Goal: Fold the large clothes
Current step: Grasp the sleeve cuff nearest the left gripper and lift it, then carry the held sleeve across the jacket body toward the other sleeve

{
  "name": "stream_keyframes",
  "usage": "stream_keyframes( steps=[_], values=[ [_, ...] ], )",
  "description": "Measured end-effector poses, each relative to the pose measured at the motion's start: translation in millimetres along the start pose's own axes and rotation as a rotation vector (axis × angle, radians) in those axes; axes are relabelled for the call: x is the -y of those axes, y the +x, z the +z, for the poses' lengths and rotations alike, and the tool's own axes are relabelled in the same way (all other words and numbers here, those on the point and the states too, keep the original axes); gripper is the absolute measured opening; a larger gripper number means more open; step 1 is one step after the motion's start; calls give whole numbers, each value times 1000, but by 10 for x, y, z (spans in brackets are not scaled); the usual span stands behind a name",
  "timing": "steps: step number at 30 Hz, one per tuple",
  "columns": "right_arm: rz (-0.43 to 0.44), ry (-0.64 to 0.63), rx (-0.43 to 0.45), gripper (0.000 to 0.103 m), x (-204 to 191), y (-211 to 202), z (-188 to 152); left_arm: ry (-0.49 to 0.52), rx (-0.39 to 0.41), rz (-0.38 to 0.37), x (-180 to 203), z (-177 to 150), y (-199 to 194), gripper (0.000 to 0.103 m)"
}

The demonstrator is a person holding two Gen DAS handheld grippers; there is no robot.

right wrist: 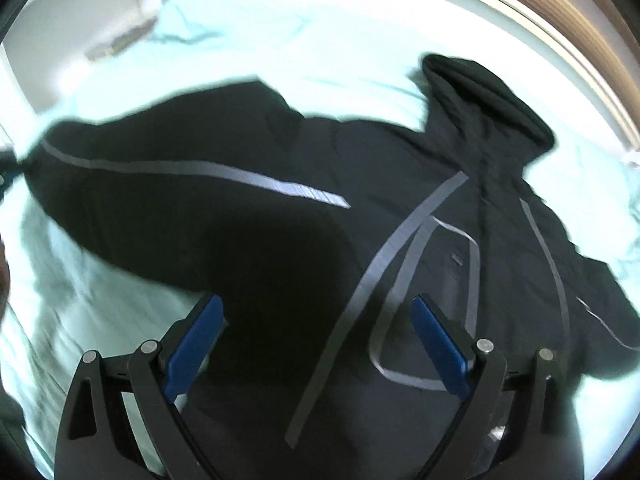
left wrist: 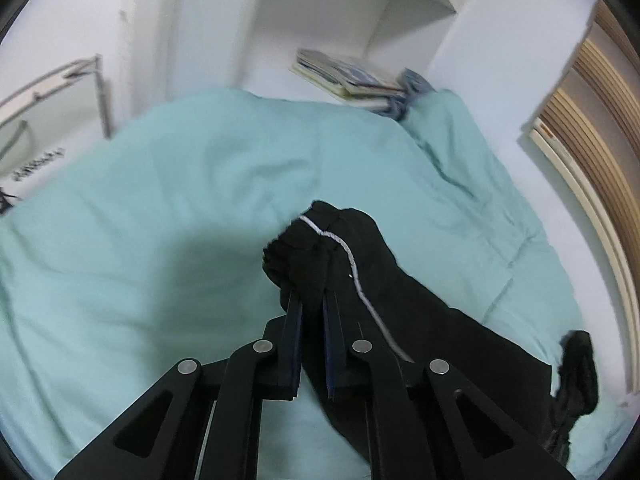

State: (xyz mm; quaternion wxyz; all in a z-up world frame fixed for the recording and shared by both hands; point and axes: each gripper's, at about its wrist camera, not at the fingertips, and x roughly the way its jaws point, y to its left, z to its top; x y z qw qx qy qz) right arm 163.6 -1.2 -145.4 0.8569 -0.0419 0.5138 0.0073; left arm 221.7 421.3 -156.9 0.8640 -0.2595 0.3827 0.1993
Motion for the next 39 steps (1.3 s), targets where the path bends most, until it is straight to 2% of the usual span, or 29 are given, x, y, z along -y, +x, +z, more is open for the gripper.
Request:
stream_keyframes(
  steps=[3, 4, 5, 8, 10, 11, 13, 15, 17, 19, 23, 25, 27, 29, 31, 34, 37, 39],
  values=[
    [37, -37, 49, 92, -193, 186, 192, 5, -30, 173, -241, -61, 150, 4],
    [38, -51, 52, 90, -263, 269, 244, -3, -55, 206, -321, -86, 242, 4],
    [48, -61, 53, 89, -337, 355, 279, -30, -96, 207, -432, -133, 365, 4],
    [63, -88, 36, 83, -481, 631, 325, -14, -115, 181, -494, -246, 407, 4],
    [64, -94, 10, 82, -537, 831, 322, 9, -117, 132, -439, -272, 397, 4],
    [63, -100, 6, 82, -549, 900, 303, 3, -125, 84, -429, -272, 394, 5],
    [56, -117, -4, 82, -585, 992, 287, -28, -137, 57, -479, -239, 426, 6],
    [62, -115, -7, 82, -583, 1012, 281, -99, -149, 30, -611, -178, 453, 11],
    [78, -110, -8, 83, -546, 992, 286, -158, -162, 17, -696, -187, 490, 25],
    [93, -103, -11, 85, -487, 965, 288, -215, -171, -9, -781, -195, 563, 33],
    [111, -92, -16, 87, -445, 903, 275, -253, -180, -49, -794, -222, 621, 34],
    [109, -94, -16, 88, -444, 888, 271, -301, -151, -88, -859, -215, 538, 34],
    [106, -94, -15, 88, -433, 911, 272, -337, -126, -116, -950, -247, 415, 41],
    [104, -92, -15, 90, -447, 914, 261, -360, -100, -154, -996, -264, 346, 65],
    [100, -95, -15, 90, -480, 900, 253, -348, -86, -154, -933, -239, 374, 71],
    [94, -102, -16, 91, -485, 918, 273, -290, -125, -151, -799, -186, 512, 71],
    [97, -106, -17, 91, -475, 919, 273, -186, -175, -92, -590, -196, 765, 71],
    [102, -108, -16, 91, -463, 901, 272, -115, -187, -26, -445, -217, 900, 70]
  ],
)
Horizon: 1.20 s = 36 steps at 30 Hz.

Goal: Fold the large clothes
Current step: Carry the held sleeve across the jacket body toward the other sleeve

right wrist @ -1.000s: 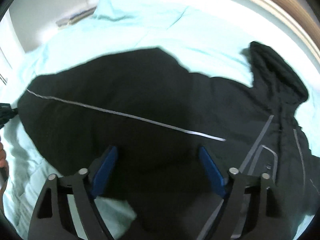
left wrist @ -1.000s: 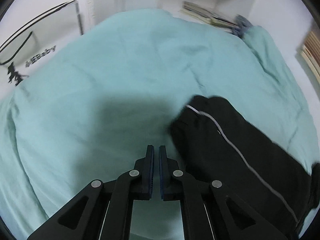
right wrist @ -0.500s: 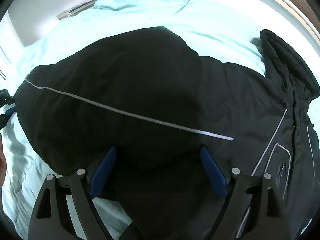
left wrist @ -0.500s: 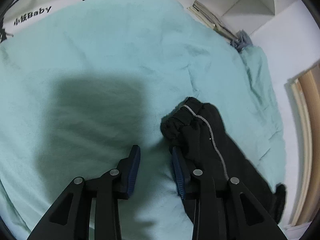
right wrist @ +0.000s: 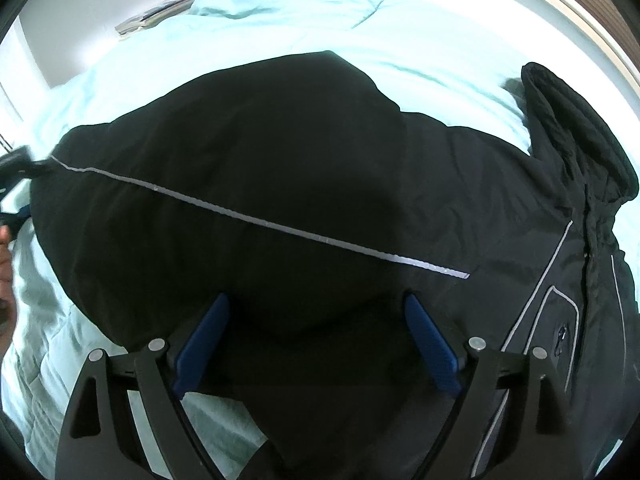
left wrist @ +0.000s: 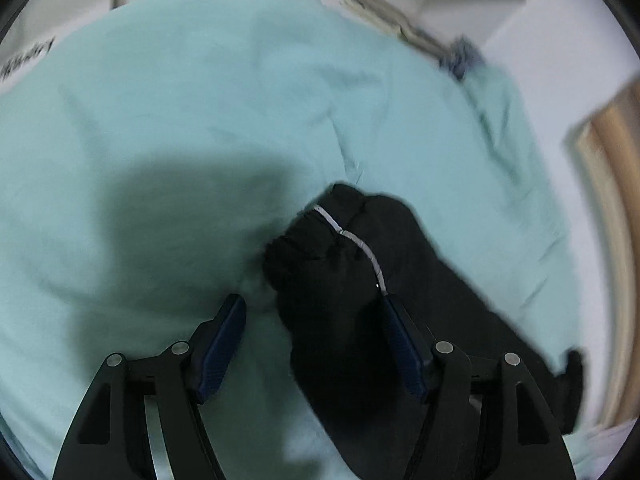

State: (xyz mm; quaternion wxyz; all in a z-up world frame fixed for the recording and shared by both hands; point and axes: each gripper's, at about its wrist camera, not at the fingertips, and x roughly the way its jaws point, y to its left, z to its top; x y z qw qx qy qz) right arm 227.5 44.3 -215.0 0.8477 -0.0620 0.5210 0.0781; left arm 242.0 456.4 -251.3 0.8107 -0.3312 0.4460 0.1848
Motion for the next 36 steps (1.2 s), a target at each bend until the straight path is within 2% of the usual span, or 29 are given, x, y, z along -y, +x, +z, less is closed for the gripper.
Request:
stream_keyframes(
  steps=[1, 2, 3, 4, 5, 9, 11, 13, 17, 20, 25, 31, 34, 36],
  values=[
    [3, 0, 3, 91, 6, -20, -5, 27, 5, 16, 49, -13, 20, 56],
    [5, 1, 6, 91, 14, -41, -10, 56, 3, 12, 109, -21, 33, 36],
    [7, 1, 8, 91, 19, -63, -15, 86, 13, 37, 188, -32, 10, 34],
    [10, 1, 10, 91, 25, -87, -21, 113, 36, 49, 246, -45, -44, 25],
    [11, 2, 12, 91, 29, -112, -29, 135, 50, 54, 292, -51, -90, 21],
    [15, 23, 13, 91, 83, -211, -52, 241, 146, 56, 569, -117, -496, 18],
    [29, 54, 10, 91, 140, -304, -92, 300, 195, 18, 761, -194, -772, 17],
    [39, 87, 9, 91, 215, -427, -153, 367, 235, -51, 1010, -345, -1087, 16],
    [18, 141, 19, 91, 410, -706, -280, 498, 264, -160, 1497, -681, -1496, 16],
    [-7, 196, 32, 91, 622, -949, -392, 617, 241, -254, 1978, -1142, -1671, 16],
    [-61, 288, 46, 91, 1085, -1331, -670, 805, 186, -365, 2700, -1951, -1757, 16],
    [-133, 345, 55, 91, 1587, -1710, -933, 955, 82, -496, 3311, -2829, -1719, 16],
    [-165, 370, 60, 91, 1775, -1832, -1036, 995, 45, -509, 3512, -3115, -1617, 15],
    [-172, 390, 51, 91, 1915, -1853, -1111, 1005, -17, -510, 3641, -3311, -1431, 15]
  ],
)
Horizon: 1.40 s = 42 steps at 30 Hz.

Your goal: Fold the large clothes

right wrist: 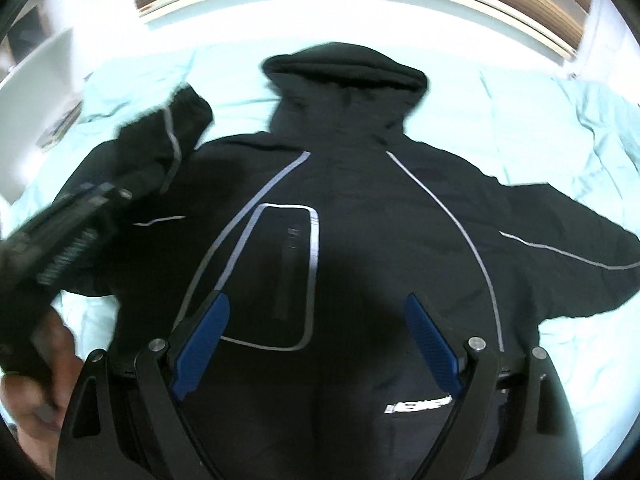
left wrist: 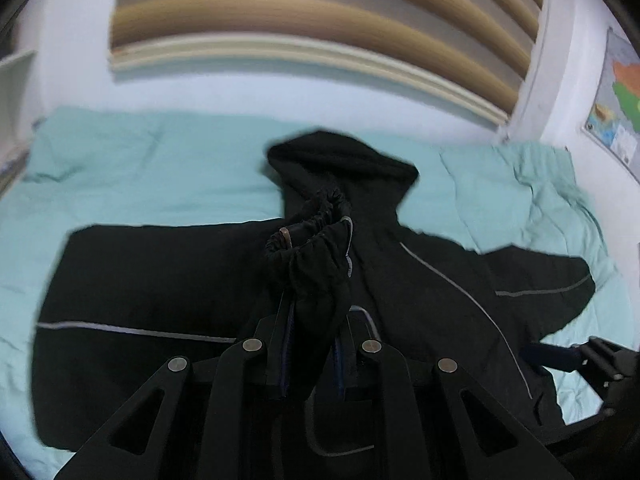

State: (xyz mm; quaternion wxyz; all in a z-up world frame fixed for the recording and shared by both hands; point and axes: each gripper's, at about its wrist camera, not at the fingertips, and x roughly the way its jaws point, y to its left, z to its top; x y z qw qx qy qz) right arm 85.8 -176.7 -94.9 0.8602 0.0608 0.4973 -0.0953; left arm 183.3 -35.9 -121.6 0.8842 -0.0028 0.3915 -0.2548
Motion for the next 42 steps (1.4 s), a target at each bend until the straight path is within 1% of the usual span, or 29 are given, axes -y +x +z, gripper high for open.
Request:
stream_keyframes(
  steps=[2, 5, 6, 8, 11, 13, 15, 17, 18, 19, 20, 21, 22, 23, 24, 26, 29, 32, 34, 36, 37, 39, 41, 42],
  values=[
    [-13, 13, -15, 91, 144, 44, -14, -7, -43, -8, 26, -34, 264, 15],
    [-25, 22, -32, 91, 280, 138, -50, -10, -131, 8, 64, -180, 675, 16],
    [-26, 24, -41, 91, 309, 180, -56, -22, -174, 6, 54, -250, 834, 16],
    [-25, 27, -60, 91, 373, 275, -76, -56, -227, -16, 24, -384, 1015, 16],
    [-14, 25, -86, 91, 423, 413, -106, -102, -254, -37, -69, -495, 1124, 18],
    [-7, 17, -98, 91, 419, 496, -112, -118, -260, -60, -103, -495, 1118, 19],
    [18, 11, -109, 91, 405, 572, -88, -145, -287, -95, -145, -460, 1069, 21],
    [55, 7, -112, 91, 372, 615, -51, -168, -307, -134, -173, -430, 991, 27],
    [73, 5, -112, 91, 351, 629, -34, -180, -309, -163, -200, -418, 901, 29],
    [92, 1, -110, 91, 324, 638, -16, -193, -302, -187, -234, -408, 783, 35],
    [110, -2, -108, 91, 290, 644, 3, -211, -287, -219, -272, -411, 673, 43],
    [124, -2, -108, 91, 259, 656, 15, -223, -275, -238, -299, -411, 596, 48],
    [144, -1, -109, 91, 228, 669, 32, -240, -250, -259, -331, -404, 497, 57],
    [165, 1, -111, 91, 193, 683, 48, -255, -219, -272, -372, -405, 378, 63],
    [178, 4, -112, 91, 160, 692, 62, -266, -204, -280, -418, -399, 298, 65],
    [188, 6, -110, 91, 112, 699, 83, -281, -200, -295, -474, -383, 212, 66],
    [206, 24, -128, 91, 89, 752, 81, -305, -181, -270, -582, -352, 106, 66],
    [271, 79, -180, 91, 68, 912, 75, -320, -146, -230, -739, -310, -39, 66],
    [315, 121, -210, 91, 28, 1044, 76, -297, -116, -196, -829, -264, -161, 66],
    [359, 164, -251, 86, -14, 1212, 82, -276, -100, -160, -893, -222, -241, 66],
    [381, 183, -268, 84, -23, 1278, 85, -274, -96, -146, -922, -216, -258, 66],
    [445, 260, -313, 84, -28, 1467, 104, -276, -92, -121, -1006, -201, -294, 66],
    [481, 322, -331, 84, -20, 1594, 139, -298, -94, -101, -1108, -206, -297, 66],
    [501, 334, -331, 82, -34, 1626, 164, -311, -96, -96, -1154, -215, -294, 66]
  ],
)
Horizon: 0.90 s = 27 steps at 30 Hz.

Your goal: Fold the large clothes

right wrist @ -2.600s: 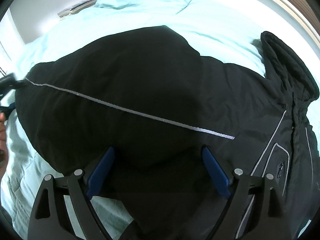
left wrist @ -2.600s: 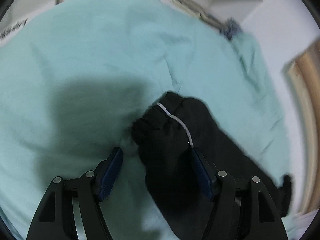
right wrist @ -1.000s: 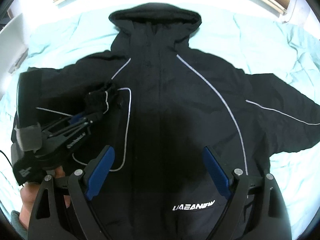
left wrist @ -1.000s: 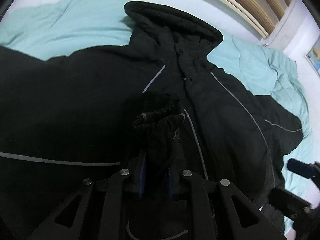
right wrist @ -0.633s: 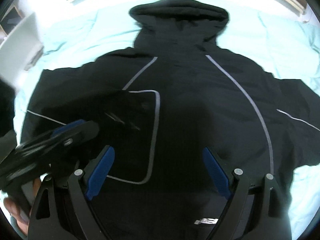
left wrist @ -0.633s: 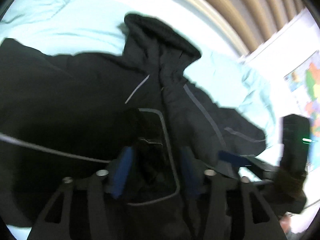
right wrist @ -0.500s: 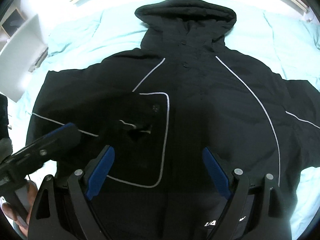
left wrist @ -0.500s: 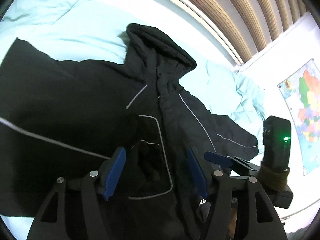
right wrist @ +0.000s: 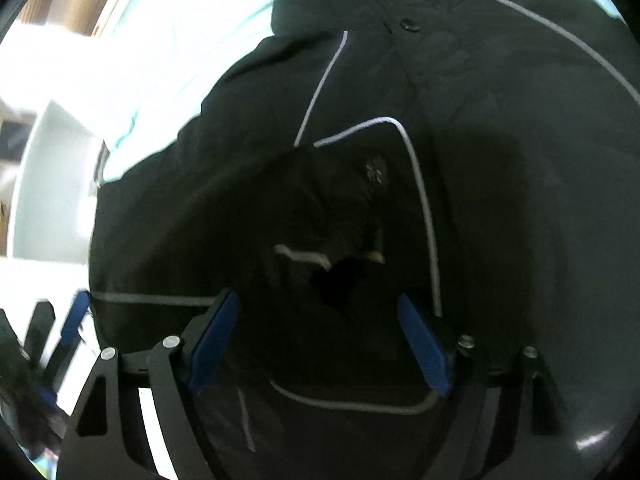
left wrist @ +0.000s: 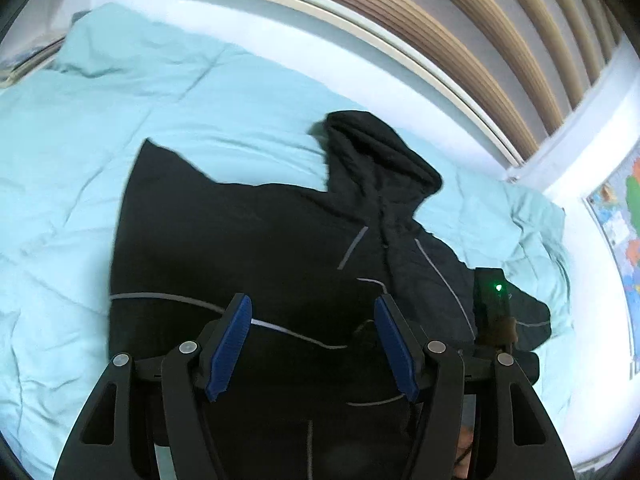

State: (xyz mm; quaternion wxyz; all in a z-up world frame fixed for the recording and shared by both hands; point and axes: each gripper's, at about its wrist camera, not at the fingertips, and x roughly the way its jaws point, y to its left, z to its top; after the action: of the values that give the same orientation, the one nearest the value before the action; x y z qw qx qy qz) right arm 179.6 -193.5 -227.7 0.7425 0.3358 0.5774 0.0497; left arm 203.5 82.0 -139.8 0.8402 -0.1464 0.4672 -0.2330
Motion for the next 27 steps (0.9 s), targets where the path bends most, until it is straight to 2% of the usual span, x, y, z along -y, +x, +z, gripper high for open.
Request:
stream_keyframes(
  steps=[2, 3, 4, 7, 12, 15, 19, 21, 23, 25, 27],
  values=[
    [27, -7, -21, 62, -67, 60, 48, -27, 1, 7, -79, 4, 11, 66],
    [16, -18, -30, 59, -111, 84, 55, -39, 2, 8, -107, 6, 14, 65],
    [-7, -36, -26, 47, -156, 90, 54, -48, 4, 8, -132, 5, 9, 65],
    [-34, -101, 31, 33, -274, -74, 29, -54, 2, 15, -151, 20, 17, 65],
    [-142, -210, 243, 30, -436, -757, -9, 8, 2, 38, 11, 87, 58, 65],
    [-271, -237, 368, 30, -370, -1259, 34, 44, 1, -1, 185, 144, 125, 65],
    [-407, -197, 474, 30, -53, -1765, 126, 81, -37, -75, 418, 192, 389, 65],
    [-475, -162, 486, 30, 164, -1891, 185, 107, -78, -75, 518, 181, 632, 65],
    [-520, -114, 446, 30, 474, -1867, 301, 117, -150, -50, 559, 128, 988, 65],
    [-504, -78, 360, 30, 773, -1696, 390, 124, -220, 23, 550, 46, 1322, 63],
    [-528, -59, 280, 30, 1037, -1402, 436, 133, -280, 118, 479, -89, 1672, 55]
  ],
)
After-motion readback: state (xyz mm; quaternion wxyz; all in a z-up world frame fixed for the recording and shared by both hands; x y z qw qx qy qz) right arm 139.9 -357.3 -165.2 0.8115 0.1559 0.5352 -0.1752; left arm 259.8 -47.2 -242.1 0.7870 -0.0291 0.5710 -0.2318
